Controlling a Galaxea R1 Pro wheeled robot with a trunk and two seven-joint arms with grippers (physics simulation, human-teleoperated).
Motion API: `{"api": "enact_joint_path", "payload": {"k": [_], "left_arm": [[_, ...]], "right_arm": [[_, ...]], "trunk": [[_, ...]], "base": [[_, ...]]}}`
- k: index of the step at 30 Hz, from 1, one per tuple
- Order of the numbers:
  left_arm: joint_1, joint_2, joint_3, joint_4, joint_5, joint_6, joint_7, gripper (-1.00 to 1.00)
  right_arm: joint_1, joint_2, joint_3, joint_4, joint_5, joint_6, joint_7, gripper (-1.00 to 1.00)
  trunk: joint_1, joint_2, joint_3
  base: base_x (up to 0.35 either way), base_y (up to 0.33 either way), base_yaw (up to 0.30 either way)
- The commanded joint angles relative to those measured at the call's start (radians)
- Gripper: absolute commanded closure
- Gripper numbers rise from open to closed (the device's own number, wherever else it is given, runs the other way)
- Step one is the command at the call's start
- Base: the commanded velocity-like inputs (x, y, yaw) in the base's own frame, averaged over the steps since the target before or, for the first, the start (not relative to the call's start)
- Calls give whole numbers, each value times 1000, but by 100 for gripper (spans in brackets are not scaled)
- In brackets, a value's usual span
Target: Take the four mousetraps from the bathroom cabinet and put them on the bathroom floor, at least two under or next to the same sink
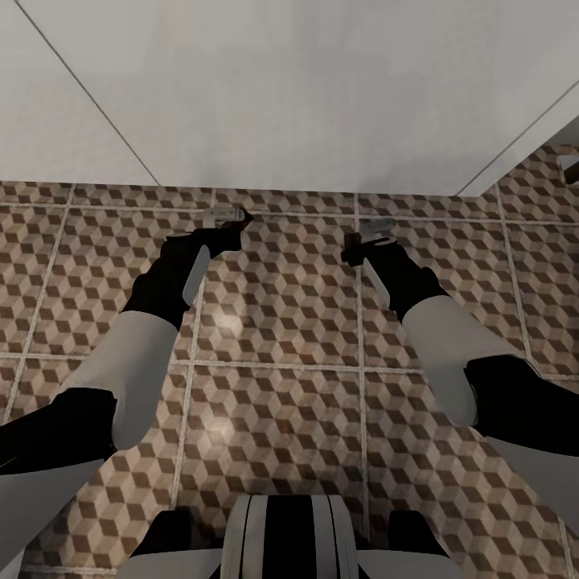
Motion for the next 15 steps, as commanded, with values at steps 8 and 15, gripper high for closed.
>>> {"api": "enact_joint_path", "payload": {"k": [8, 15], "left_arm": [[0, 0, 0, -2, 3, 5, -4, 100], [0, 0, 0, -1, 4, 5, -3, 100]], "right_arm": [[-1, 0, 4, -1, 3, 7, -1, 100], [0, 0, 4, -1, 3, 7, -1, 100]], "trunk": [[0, 0, 0], [0, 0, 0]], "base": [[0, 0, 0], [0, 0, 0]]}}
